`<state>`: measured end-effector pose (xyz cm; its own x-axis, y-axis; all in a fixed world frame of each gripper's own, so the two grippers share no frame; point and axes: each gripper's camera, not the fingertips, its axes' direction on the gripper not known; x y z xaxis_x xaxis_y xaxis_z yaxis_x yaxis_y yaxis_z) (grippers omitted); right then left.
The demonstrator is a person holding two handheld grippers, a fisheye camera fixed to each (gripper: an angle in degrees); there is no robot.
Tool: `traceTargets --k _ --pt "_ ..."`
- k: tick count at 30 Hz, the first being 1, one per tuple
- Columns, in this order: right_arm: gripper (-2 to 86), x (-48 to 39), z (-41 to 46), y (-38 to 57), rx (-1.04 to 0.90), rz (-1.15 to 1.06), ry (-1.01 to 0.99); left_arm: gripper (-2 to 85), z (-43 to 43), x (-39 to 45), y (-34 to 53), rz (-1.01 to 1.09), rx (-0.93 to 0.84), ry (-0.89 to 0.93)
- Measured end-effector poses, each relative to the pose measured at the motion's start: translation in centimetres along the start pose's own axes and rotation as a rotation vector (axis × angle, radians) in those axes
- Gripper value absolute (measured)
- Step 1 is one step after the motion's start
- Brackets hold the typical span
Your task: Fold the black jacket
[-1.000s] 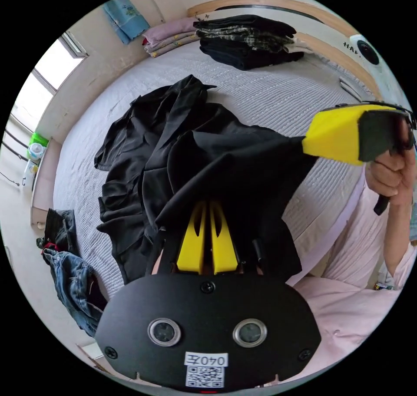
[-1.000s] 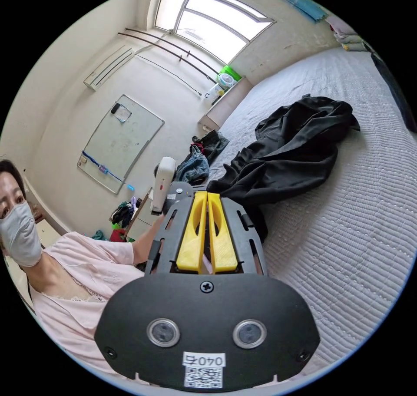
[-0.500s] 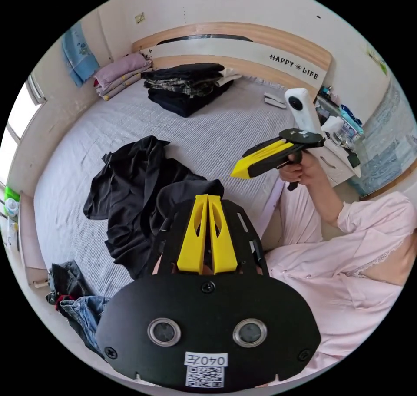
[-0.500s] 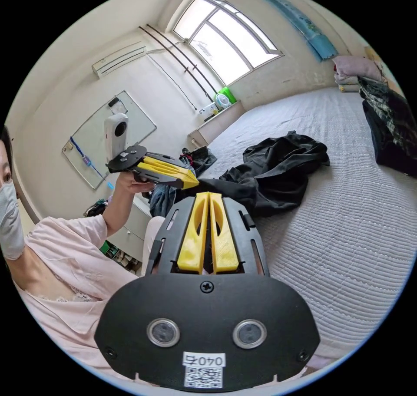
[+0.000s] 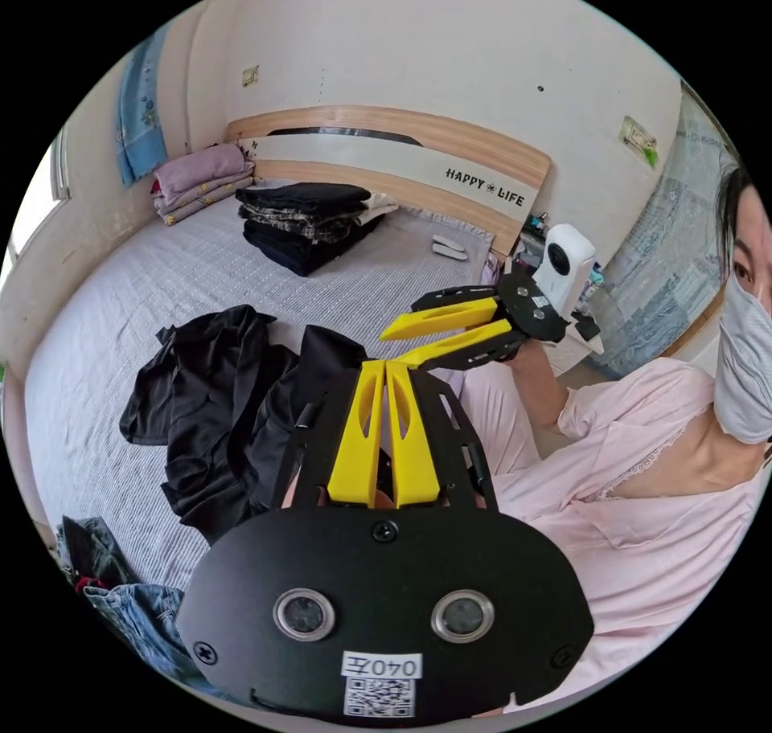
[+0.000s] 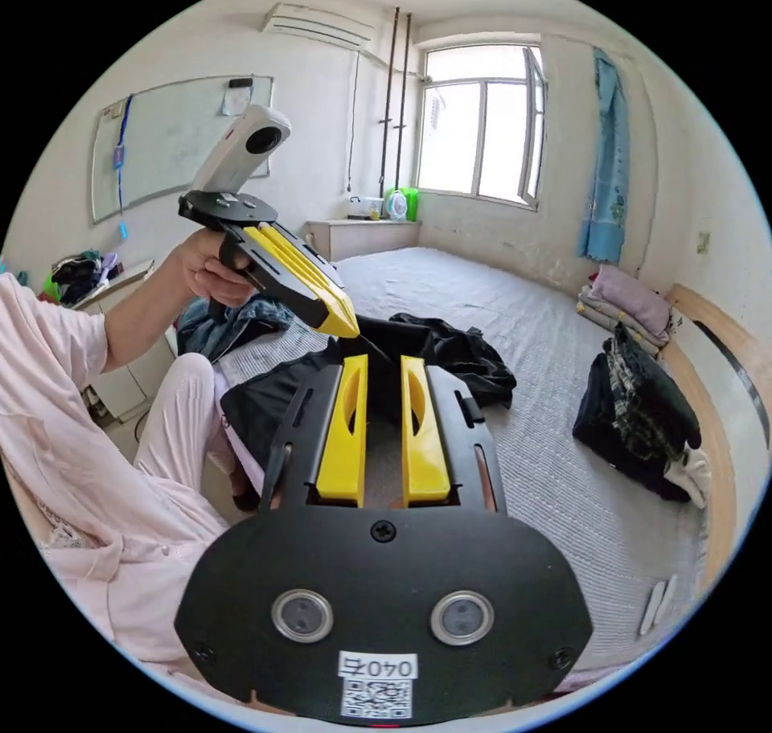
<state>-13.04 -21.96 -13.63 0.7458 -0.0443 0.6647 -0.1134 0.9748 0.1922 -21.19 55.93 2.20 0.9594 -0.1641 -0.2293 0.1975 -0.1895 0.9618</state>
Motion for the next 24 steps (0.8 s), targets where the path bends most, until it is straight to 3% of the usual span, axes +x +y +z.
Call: traceTargets --k 7,16,20,24 --pt "9.6 -2.8 3.8 -3.7 -0.236 -0.232 -0.003 -0.9 -1.6 2.1 3.8 0.121 0.003 -0.069" --pt "0.8 -5.1 1.6 -8.0 -0.285 -0.414 -0.016 -0.9 -2.7 4.6 9.2 0.176 0.012 -0.11" --pt "5.5 -6.9 4.6 -9.5 -0.457 -0.507 -0.057 -0.9 -2.6 5.4 10.9 0.178 0.017 -0.109" --pt "1.9 -6.9 7.3 -9.9 -0.589 -0.528 -0.005 -0.9 -2.5 6.8 13.0 0.185 0.026 -0.104"
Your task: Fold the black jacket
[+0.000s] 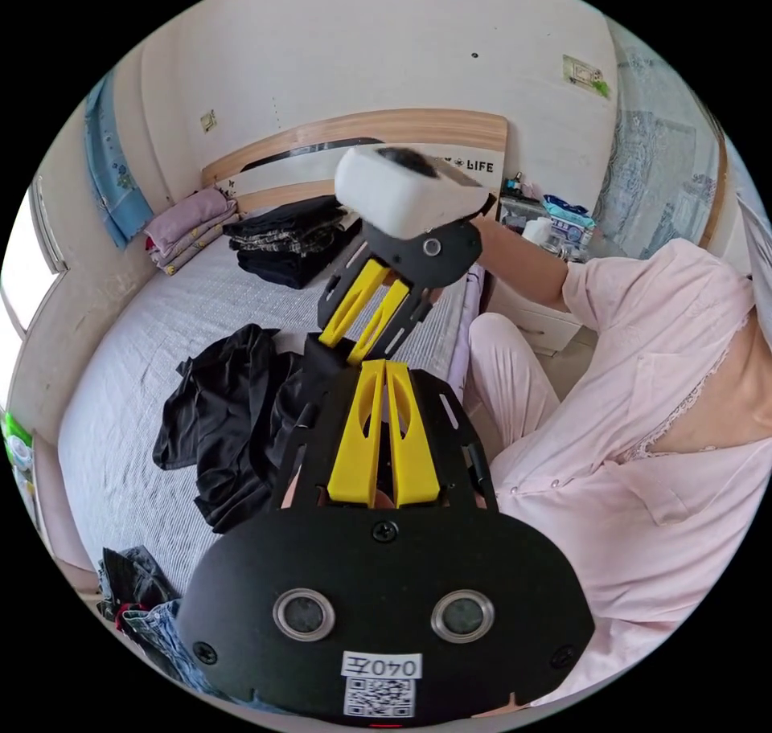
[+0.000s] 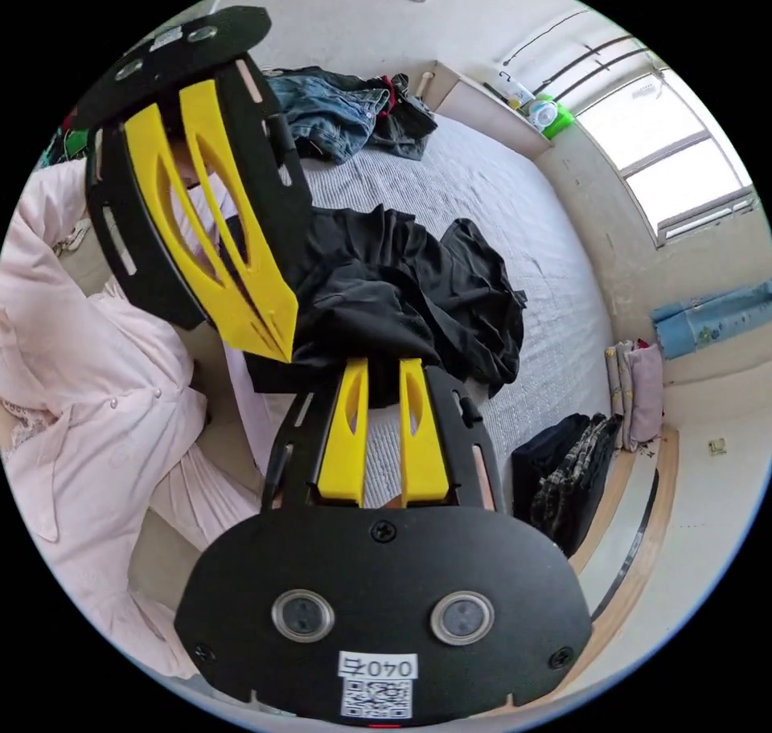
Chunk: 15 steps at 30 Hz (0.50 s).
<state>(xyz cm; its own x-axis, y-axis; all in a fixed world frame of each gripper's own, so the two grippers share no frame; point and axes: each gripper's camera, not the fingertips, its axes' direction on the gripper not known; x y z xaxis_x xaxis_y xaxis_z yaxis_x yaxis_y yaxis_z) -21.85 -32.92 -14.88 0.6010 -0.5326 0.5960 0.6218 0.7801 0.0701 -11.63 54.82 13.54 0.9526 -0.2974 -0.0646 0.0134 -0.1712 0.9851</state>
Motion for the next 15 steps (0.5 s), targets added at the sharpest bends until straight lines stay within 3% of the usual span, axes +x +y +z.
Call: traceTargets --k 2,4,6,8,10,15 --pt "-0.1 0.9 -0.6 0.5 -0.028 0.022 -0.017 -0.9 -0.2 0.5 1.1 -0.007 0.004 -0.012" --pt "-0.6 3.6 -2.8 2.3 0.048 0.092 -0.176 -0.9 -0.5 0.9 2.8 -0.027 0.0 -0.076" --pt "-0.9 9.2 -6.3 6.8 0.338 0.184 -0.629 -0.9 -0.2 1.4 3.9 -0.036 -0.023 -0.179" --pt "-0.9 13.0 -7.5 10.8 0.619 0.23 -0.919 -0.9 -0.5 1.7 4.8 -0.077 0.024 -0.229" --pt "-0.9 14.8 -6.9 12.9 0.687 0.324 -0.974 -0.8 -1.9 1.6 5.6 -0.169 0.145 -0.18" --pt "-1.0 16.4 -5.4 16.6 0.767 0.527 -1.057 -0.6 -5.8 4.0 7.1 -0.269 0.334 -0.325"
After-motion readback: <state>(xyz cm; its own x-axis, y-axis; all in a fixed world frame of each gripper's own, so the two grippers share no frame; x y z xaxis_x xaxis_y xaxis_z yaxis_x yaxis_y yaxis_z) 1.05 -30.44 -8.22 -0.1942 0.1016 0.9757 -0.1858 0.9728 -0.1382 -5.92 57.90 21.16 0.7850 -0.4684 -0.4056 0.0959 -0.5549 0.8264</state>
